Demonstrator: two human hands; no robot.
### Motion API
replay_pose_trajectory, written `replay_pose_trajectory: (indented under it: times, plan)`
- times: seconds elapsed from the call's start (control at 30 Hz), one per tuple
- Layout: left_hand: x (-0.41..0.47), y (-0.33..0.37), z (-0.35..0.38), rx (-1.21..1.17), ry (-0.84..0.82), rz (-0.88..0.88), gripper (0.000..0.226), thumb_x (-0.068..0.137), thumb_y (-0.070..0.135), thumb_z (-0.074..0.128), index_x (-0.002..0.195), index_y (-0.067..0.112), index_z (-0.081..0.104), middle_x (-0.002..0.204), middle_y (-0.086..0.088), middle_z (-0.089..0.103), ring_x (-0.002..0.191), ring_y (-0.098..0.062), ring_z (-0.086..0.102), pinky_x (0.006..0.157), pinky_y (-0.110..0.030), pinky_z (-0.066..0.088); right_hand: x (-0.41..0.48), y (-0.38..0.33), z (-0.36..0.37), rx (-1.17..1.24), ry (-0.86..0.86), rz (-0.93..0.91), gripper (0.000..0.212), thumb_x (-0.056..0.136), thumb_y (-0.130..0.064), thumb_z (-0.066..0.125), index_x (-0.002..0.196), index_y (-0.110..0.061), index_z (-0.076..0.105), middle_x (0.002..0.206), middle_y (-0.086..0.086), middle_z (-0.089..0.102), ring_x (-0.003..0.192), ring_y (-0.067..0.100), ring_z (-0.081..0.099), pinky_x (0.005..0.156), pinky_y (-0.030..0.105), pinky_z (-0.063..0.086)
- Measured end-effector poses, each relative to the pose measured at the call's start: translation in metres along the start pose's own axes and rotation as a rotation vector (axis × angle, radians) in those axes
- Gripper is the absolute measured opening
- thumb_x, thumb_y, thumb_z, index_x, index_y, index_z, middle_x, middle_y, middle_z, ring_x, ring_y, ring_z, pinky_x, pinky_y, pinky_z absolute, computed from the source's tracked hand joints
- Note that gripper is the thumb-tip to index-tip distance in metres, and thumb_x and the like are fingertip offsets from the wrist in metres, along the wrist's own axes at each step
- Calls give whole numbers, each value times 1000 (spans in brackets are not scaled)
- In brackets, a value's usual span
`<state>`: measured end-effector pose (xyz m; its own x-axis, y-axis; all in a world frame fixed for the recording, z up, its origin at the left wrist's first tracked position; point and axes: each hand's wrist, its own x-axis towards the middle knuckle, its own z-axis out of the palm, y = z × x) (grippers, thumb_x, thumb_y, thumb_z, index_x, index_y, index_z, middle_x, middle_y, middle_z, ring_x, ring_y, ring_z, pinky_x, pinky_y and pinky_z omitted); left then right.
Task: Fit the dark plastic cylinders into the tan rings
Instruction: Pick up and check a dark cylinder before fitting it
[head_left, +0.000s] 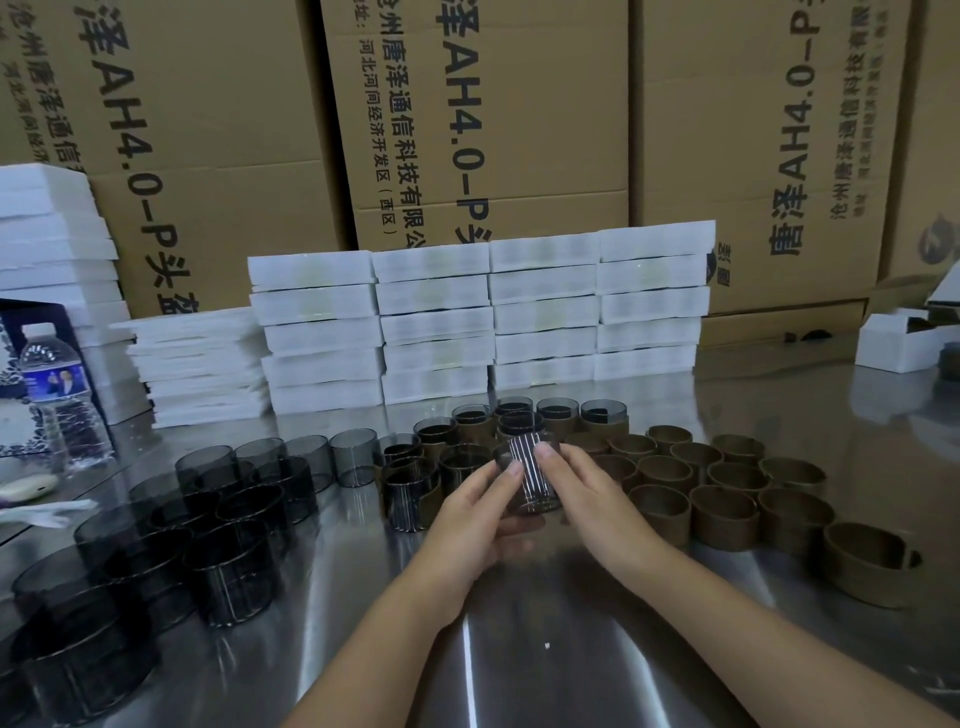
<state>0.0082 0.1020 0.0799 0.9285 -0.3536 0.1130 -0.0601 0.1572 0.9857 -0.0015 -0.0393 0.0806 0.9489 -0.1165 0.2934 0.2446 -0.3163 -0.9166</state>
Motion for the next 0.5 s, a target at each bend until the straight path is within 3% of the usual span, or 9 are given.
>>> replay_pose_trajectory:
  times: [0.1,0.2,0.3,0.4,0.5]
  plan:
    - [-2,2,-1,-49,-80,-24,44,78,46,60,116,25,68,100,-3,74,79,-15,71,66,-28,56,0,-3,1,113,7,38,36,93,-52,47,108,-24,64,100,-9,70,95,2,64,78,17,44]
    - [-2,2,-2,-53,-152,-59,51,78,50,59,120,23,65,98,-6,74,79,-15,70,66,-27,56,-1,-6,2,199,-11,79,43,85,-61,49,105,-26,64,94,-10,72,81,-4,67,66,12,45]
    - [-1,2,-4,-51,-207,-92,62,76,53,58,127,19,60,97,-7,72,79,-15,69,65,-27,55,0,-5,1,281,-38,112,60,67,-73,48,106,-31,66,98,-12,74,87,-3,68,80,22,48]
    - [0,2,-5,-76,-239,-107,61,79,52,54,128,17,58,94,-6,71,78,-16,68,65,-27,55,0,-6,1,372,-76,155,71,65,-73,51,113,-23,66,105,0,74,100,15,69,100,38,48]
    - [0,2,-5,-99,-257,-127,56,82,50,50,124,15,60,93,-7,70,78,-17,68,65,-27,55,0,-8,1,411,-95,195,80,59,-74,54,116,-21,67,109,3,73,107,20,67,107,42,42]
